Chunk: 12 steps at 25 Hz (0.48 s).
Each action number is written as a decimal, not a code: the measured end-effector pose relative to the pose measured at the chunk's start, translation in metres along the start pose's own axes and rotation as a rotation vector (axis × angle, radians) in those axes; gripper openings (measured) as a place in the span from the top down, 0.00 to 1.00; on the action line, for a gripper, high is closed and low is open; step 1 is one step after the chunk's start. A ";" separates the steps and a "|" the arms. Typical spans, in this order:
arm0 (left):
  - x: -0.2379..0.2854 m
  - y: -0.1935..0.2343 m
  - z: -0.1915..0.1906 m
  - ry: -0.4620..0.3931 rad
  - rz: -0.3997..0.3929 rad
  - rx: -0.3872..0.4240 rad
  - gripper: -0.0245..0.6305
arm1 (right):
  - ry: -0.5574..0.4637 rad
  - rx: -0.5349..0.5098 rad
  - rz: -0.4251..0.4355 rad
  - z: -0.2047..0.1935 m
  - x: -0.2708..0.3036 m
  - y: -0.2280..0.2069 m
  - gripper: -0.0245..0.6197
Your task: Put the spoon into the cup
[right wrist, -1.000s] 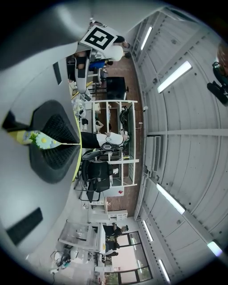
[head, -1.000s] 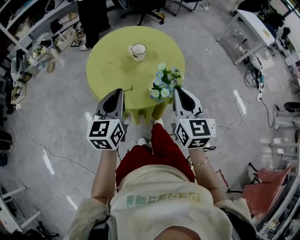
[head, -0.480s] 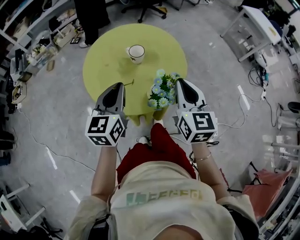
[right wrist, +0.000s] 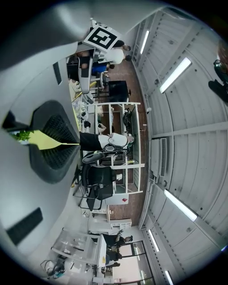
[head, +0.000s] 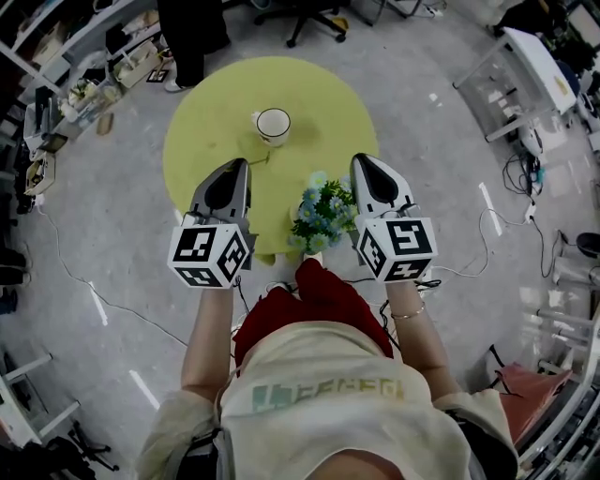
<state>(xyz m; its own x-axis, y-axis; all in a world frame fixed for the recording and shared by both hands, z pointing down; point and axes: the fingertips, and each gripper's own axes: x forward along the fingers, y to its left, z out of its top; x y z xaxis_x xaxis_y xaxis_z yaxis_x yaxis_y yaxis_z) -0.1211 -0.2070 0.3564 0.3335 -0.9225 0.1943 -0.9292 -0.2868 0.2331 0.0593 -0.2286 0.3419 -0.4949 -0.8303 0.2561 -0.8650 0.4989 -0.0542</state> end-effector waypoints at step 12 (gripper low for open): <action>0.079 0.006 0.023 0.001 0.071 -0.009 0.93 | 0.033 -0.034 0.128 0.020 0.076 -0.049 0.90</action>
<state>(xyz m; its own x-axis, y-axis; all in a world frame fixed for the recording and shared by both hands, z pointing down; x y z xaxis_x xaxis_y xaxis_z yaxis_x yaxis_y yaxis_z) -0.1037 -0.2874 0.3509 0.2673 -0.9401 0.2117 -0.9490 -0.2186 0.2272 0.0623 -0.3214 0.3445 -0.5979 -0.7508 0.2807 -0.7911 0.6091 -0.0559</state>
